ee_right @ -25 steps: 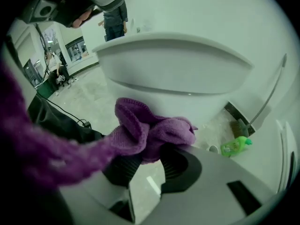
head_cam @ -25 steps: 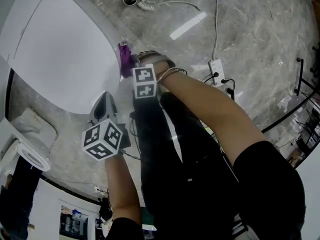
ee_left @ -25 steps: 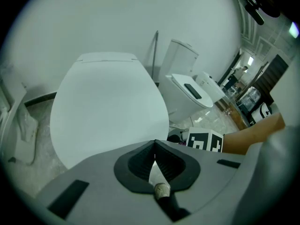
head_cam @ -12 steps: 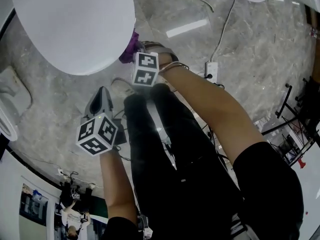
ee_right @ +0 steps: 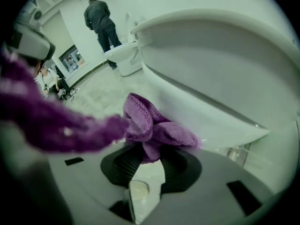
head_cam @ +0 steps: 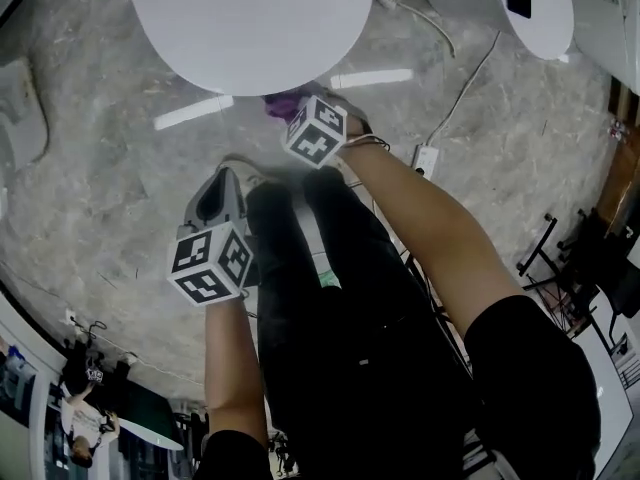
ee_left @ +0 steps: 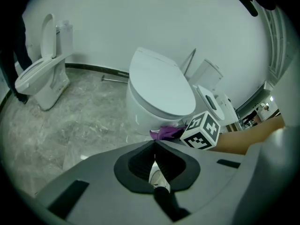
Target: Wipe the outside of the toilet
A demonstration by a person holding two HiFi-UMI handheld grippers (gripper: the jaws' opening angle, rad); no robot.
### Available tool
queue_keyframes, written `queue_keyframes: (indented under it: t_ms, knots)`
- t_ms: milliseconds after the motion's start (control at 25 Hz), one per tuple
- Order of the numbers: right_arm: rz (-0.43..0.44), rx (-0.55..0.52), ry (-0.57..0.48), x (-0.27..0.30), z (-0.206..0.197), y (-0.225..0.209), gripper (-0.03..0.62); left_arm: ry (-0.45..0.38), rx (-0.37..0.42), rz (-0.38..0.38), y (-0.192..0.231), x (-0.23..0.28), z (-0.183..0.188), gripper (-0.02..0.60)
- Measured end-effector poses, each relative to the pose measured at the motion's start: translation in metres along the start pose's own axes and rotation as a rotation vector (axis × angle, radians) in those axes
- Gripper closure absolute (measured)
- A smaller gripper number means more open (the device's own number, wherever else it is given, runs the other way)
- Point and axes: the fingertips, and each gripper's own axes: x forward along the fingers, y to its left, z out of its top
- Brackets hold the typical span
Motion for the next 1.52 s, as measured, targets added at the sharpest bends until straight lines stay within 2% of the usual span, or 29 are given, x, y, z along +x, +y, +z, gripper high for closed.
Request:
queue_keyframes:
  t_ms: [240, 480, 880, 1240, 1520]
  knots:
    - [-0.062, 0.119, -0.061, 0.021, 0.042, 0.035, 0.482, 0.001, -0.057, -0.016, 0.055, -0.015, -0.015, 0.571]
    - [-0.109, 0.221, -0.128, 0.038, 0.094, 0.058, 0.482, 0.003, -0.072, -0.048, 0.106, -0.025, -0.007, 0.571]
    - [-0.263, 0.417, -0.149, 0.068, 0.143, 0.06, 0.482, 0.015, -0.088, -0.076, 0.19, -0.039, 0.003, 0.571]
    - [-0.327, 0.59, -0.222, 0.072, 0.171, 0.058, 0.482, 0.028, -0.062, -0.078, 0.227, -0.052, 0.007, 0.571]
    - [-0.352, 0.725, -0.308, 0.074, 0.193, 0.05, 0.482, 0.016, -0.048, -0.058, 0.244, -0.052, 0.027, 0.571]
